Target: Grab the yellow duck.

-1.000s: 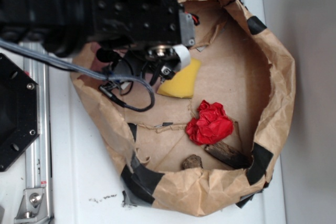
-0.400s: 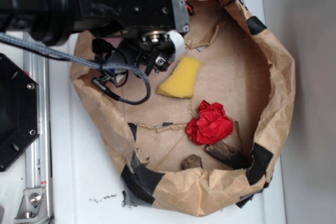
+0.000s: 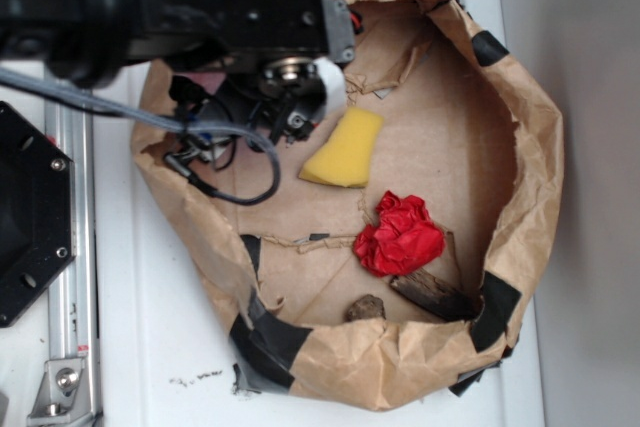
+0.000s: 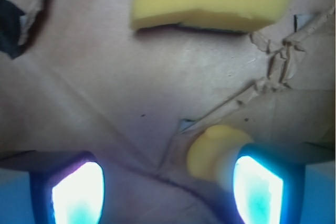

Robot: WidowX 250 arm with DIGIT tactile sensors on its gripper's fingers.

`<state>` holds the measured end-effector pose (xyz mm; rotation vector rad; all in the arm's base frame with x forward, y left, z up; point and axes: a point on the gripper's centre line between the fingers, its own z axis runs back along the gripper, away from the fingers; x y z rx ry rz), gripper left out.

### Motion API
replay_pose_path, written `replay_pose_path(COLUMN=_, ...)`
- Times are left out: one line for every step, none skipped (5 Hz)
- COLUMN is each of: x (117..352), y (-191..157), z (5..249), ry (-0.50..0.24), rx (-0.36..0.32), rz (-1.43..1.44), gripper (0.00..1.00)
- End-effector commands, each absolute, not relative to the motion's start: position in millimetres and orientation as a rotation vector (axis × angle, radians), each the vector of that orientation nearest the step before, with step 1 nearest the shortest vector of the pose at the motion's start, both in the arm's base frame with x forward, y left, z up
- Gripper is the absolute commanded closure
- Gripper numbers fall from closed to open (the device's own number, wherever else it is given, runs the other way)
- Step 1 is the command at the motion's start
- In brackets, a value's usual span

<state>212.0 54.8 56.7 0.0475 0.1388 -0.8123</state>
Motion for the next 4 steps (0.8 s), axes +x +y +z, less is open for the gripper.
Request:
replay_pose_path(x=223.0, y=37.9, z=55.5, ry=0.106, rx=0.02, rz=-0.84, gripper=0.0)
replay_pose_path(x=222.8, y=39.6, z=49.8, ry=0.118, rx=0.018, rz=-0.833, gripper=0.0)
replay_pose_path(x=222.0, y=40.9, z=46.9, ry=0.124, rx=0.032, rz=-0.828, gripper=0.0)
replay_pose_path(x=221.6, y=42.6, z=46.0, ry=0.127, rx=0.035, rz=-0.826, gripper=0.0)
